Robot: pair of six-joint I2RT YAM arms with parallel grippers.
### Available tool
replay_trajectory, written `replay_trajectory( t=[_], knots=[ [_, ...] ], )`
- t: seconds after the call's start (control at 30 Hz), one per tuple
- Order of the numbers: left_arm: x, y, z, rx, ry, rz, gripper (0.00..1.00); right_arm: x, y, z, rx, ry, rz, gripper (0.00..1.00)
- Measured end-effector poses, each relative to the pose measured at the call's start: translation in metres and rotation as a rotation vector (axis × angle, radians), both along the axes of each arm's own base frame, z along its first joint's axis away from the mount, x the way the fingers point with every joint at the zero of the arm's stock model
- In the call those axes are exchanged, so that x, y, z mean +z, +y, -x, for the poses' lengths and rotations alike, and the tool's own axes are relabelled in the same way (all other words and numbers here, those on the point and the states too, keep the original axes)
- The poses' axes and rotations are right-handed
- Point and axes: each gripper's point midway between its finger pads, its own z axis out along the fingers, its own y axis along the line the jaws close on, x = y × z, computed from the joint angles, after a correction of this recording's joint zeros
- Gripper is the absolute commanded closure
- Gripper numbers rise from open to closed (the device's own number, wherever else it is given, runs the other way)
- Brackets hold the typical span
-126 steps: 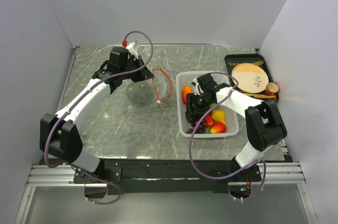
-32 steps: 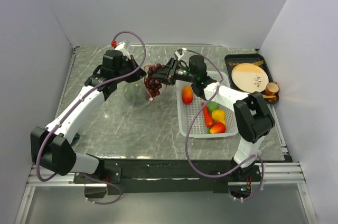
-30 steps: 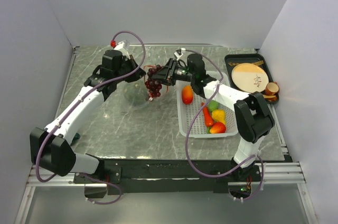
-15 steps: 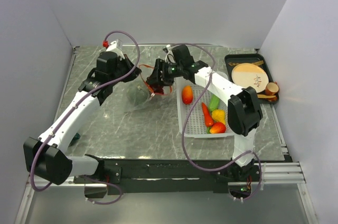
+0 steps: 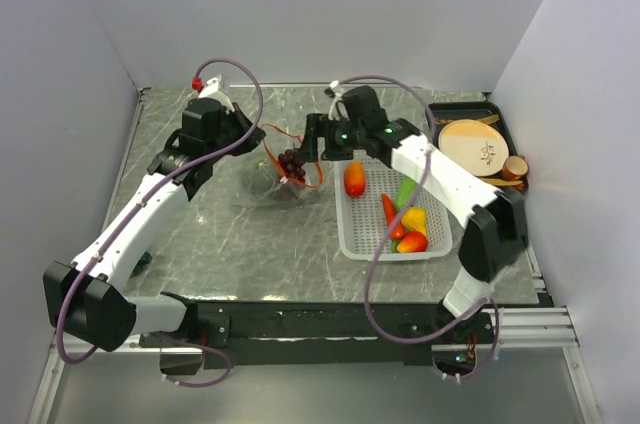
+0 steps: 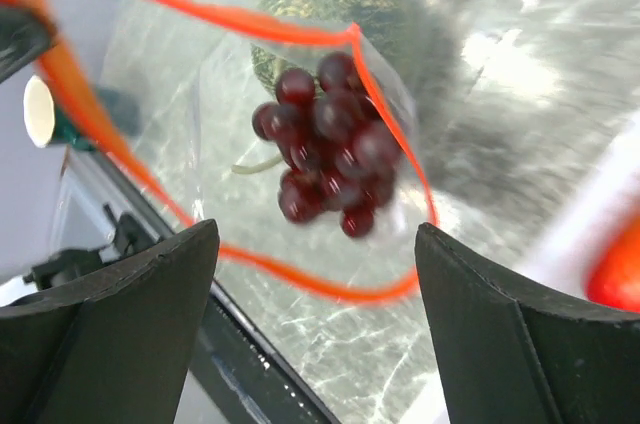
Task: Place the food in the zip-top bag and seal the zipper
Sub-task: Place the fake fruit in the zipper food storage bag, then adjust the zipper food storage bag at the center of the board.
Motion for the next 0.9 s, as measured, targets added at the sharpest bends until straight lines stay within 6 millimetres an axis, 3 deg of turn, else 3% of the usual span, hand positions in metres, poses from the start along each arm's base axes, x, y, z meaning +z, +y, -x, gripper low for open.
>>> replay_trajectory(
  t=[0.07, 0.2, 0.3, 0.5, 0.8, 0.83, 0.87, 0.9],
  knots=[
    [0.0, 0.002, 0.0, 0.006, -0.001, -0.001, 0.96, 0.011, -0.016, 0.0, -0.057, -0.034, 0.004, 0.16],
    [0.001, 0.004, -0.001, 0.013, -0.003, -0.001, 0.96, 0.019, -0.032, -0.006, -0.123, -0.056, -0.001, 0.33],
    [0.001, 0.005, -0.002, 0.017, -0.002, 0.0, 0.96, 0.004, -0.034, -0.004, -0.133, -0.017, 0.004, 0.38],
    [0.002, 0.005, -0.001, 0.019, -0.001, 0.005, 0.96, -0.04, -0.032, 0.011, -0.111, 0.114, 0.025, 0.38],
    [0.002, 0.005, -0.002, 0.02, -0.001, 0.006, 0.95, -0.064, -0.015, 0.011, -0.059, 0.194, -0.009, 0.41],
    [0.002, 0.005, -0.001, 0.02, -0.001, 0.006, 0.95, -0.067, -0.014, 0.012, -0.055, 0.204, -0.011, 0.48],
    [0.001, 0.005, -0.002, 0.02, -0.001, 0.006, 0.95, -0.07, -0.012, 0.012, -0.051, 0.215, -0.013, 0.65],
    [0.001, 0.005, -0.002, 0.021, 0.0, 0.005, 0.95, -0.073, -0.011, 0.012, -0.046, 0.223, -0.015, 0.75]
  ],
)
